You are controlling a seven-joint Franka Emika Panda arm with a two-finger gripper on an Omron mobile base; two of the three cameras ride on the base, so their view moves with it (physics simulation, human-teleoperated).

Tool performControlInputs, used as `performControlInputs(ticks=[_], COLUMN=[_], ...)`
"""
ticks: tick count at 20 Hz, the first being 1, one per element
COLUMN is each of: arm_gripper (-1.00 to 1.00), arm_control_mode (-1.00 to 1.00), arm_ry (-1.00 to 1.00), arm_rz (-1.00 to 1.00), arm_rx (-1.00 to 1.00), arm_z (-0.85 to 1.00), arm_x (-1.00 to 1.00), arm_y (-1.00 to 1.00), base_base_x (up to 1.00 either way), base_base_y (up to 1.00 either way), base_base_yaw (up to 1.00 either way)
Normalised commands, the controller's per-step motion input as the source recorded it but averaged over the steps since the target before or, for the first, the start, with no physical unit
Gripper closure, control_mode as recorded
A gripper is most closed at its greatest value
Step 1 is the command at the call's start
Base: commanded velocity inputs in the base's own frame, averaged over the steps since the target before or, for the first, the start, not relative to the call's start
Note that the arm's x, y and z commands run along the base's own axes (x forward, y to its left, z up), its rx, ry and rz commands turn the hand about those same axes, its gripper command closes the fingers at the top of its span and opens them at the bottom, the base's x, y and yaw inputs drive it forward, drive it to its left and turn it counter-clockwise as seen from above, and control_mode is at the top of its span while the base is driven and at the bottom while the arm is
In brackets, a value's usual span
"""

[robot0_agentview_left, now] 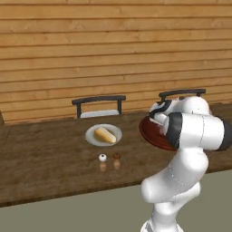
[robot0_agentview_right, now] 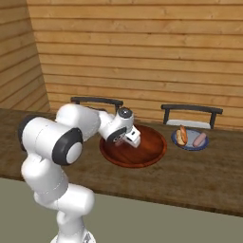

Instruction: Place one bun and one sausage from the bowl on each plate.

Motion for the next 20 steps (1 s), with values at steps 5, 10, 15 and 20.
performControlInputs(ticks=[5,10,15,20], arm_gripper=[1.00,1.00,1.00,1.00], arm_control_mode=[-1.00,-1.00,-1.00,-1.00], arm_ry=[0.02,0.02,0.05,0.05], arm_rz=[0.10,0.25,0.29,0.23], arm_rx=[-0.01,0.00,0.00,-0.09], arm_z=[0.87,0.61,0.36,-0.08], arm_x=[-0.14,0.04,0.30,0.36], arm_y=[0.68,0.82,0.80,0.97], base_base_x=[0.00,0.00,0.00,0.00], base_base_y=[0.00,0.00,0.00,0.00], base_base_yaw=[0.00,0.00,0.00,0.00])
